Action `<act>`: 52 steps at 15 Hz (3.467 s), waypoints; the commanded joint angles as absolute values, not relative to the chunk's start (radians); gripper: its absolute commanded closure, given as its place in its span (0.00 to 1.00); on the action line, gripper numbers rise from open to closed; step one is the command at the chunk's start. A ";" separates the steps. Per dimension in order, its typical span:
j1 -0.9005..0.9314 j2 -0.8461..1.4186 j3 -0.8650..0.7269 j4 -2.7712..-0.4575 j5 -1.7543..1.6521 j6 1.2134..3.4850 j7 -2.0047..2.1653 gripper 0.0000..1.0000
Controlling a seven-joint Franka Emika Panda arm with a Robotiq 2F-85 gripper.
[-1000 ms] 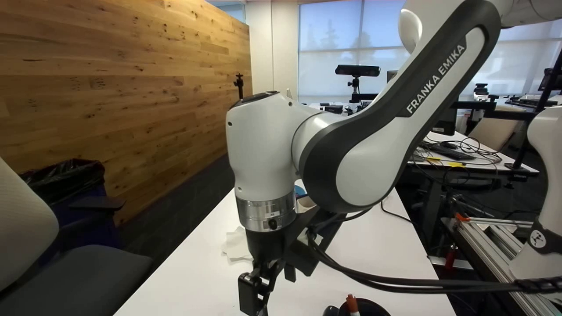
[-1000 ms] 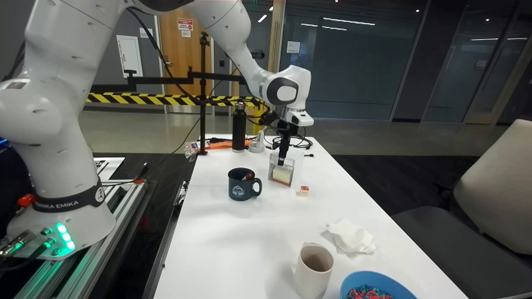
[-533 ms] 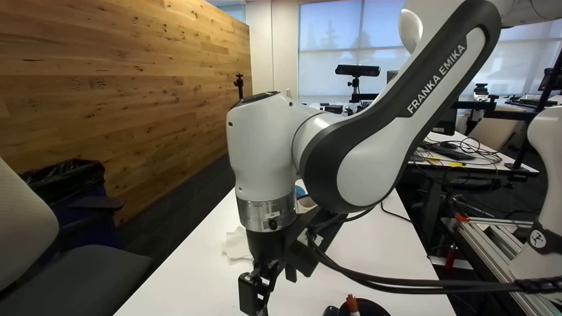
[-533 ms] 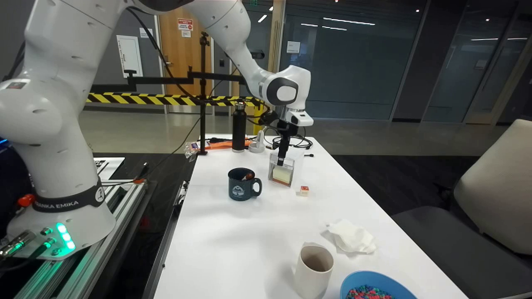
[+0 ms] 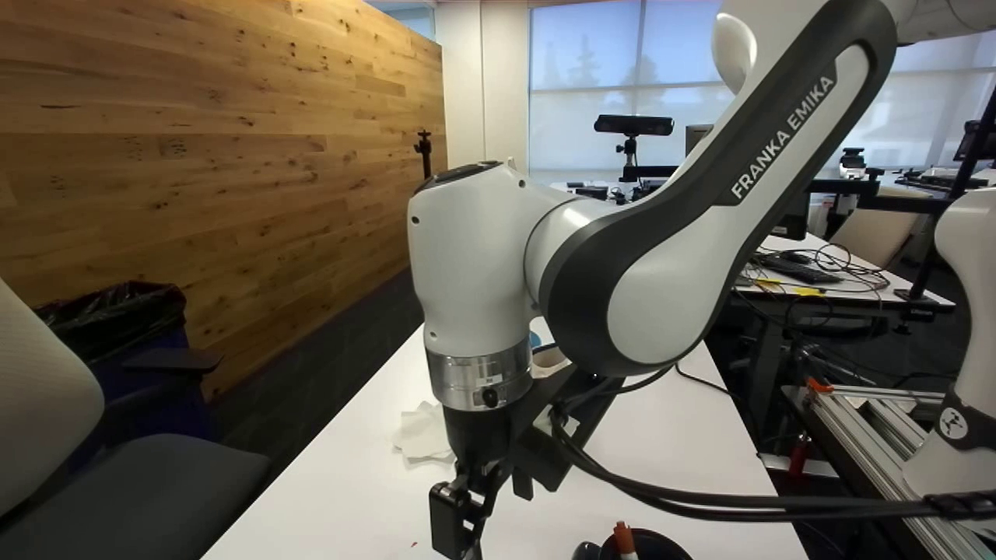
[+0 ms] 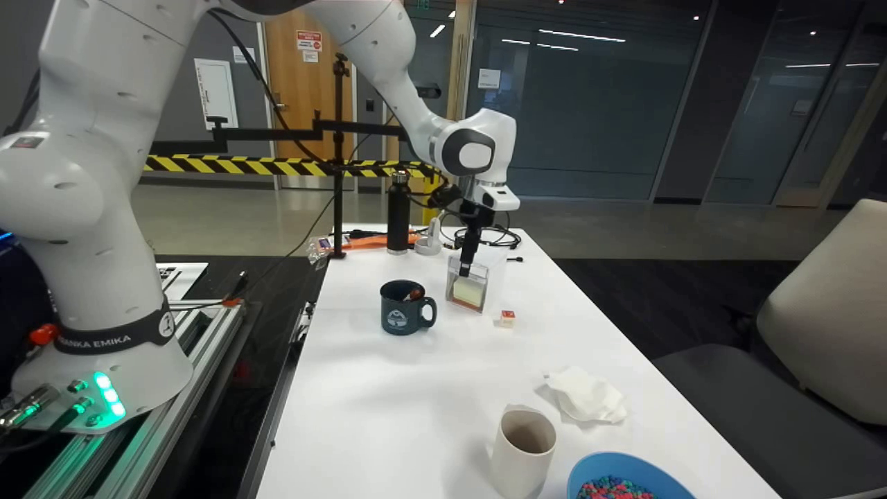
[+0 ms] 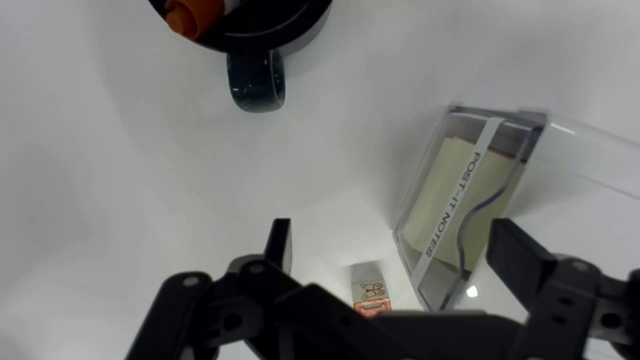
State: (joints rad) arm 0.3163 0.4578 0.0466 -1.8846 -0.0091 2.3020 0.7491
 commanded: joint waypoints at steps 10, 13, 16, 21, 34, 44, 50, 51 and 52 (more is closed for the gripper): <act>0.320 0.386 0.056 -1.976 -0.012 2.332 0.787 0.00; 0.318 0.374 0.057 -1.990 -0.013 2.331 0.792 0.00; 0.316 0.374 0.053 -1.996 -0.017 2.330 0.805 0.00; 0.314 0.382 0.048 -1.994 -0.022 2.328 0.824 0.00; 0.316 0.401 0.044 -1.976 -0.032 2.338 0.818 0.00; 0.315 0.415 0.042 -1.968 -0.032 2.352 0.813 0.00; 0.316 0.419 0.041 -1.961 -0.034 2.367 0.810 0.00; 0.316 0.419 0.042 -1.961 -0.033 2.367 0.808 0.00; 0.316 0.420 0.042 -1.962 -0.033 2.370 0.808 0.00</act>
State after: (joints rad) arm 0.3155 0.4175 0.0403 -1.9613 -0.0108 2.3512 0.7979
